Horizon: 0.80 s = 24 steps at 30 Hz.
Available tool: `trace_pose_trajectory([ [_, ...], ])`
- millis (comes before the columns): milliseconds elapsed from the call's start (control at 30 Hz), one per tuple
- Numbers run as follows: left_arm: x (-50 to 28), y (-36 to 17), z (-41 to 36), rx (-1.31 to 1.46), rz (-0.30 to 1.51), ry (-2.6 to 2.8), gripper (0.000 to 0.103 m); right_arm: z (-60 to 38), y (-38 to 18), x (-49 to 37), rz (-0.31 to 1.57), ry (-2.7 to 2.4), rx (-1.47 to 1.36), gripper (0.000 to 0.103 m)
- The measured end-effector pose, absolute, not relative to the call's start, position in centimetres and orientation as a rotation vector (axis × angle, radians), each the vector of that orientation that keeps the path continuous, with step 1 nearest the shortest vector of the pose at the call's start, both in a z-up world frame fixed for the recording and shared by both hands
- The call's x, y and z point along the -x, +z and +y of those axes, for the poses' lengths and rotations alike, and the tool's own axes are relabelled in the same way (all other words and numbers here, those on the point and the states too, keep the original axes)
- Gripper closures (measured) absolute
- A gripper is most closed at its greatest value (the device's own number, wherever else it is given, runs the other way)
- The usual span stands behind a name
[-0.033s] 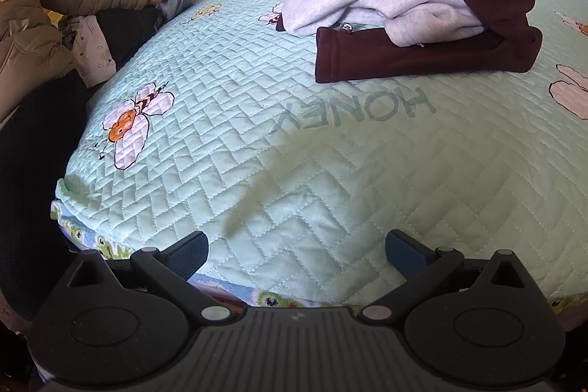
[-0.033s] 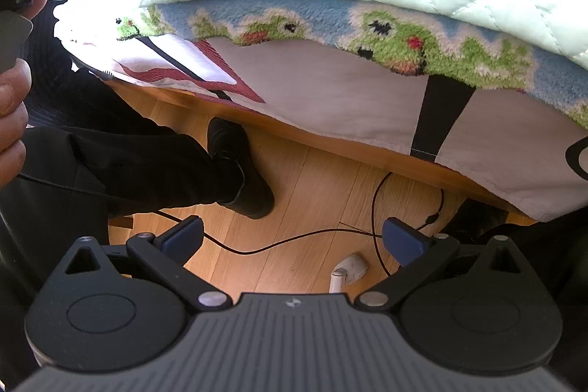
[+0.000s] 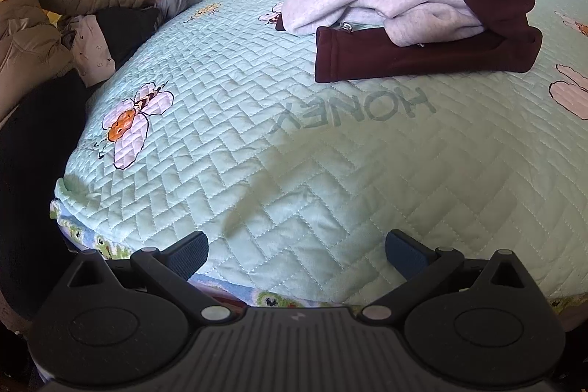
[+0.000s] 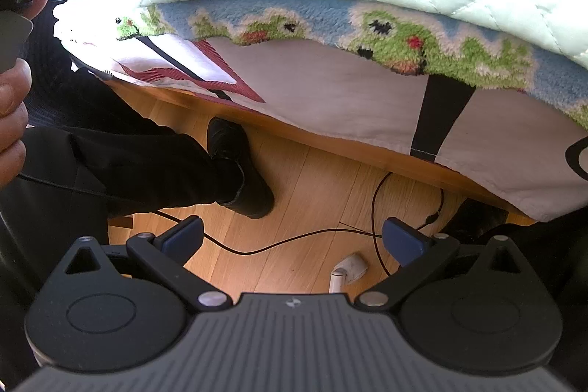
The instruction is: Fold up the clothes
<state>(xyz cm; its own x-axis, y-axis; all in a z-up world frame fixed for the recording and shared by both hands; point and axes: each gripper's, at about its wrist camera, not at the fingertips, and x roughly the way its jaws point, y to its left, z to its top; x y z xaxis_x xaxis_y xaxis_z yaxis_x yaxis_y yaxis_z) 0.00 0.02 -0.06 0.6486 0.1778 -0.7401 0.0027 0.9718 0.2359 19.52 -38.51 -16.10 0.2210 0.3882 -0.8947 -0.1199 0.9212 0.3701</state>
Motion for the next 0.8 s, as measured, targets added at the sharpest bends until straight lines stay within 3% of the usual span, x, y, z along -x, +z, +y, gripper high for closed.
trace_pose_trajectory([
  [800,1.3,1.7,-0.1,-0.227,0.786,0.108,0.001,-39.1,-16.8,-19.2,1.316,0.355,-0.240,0.000],
])
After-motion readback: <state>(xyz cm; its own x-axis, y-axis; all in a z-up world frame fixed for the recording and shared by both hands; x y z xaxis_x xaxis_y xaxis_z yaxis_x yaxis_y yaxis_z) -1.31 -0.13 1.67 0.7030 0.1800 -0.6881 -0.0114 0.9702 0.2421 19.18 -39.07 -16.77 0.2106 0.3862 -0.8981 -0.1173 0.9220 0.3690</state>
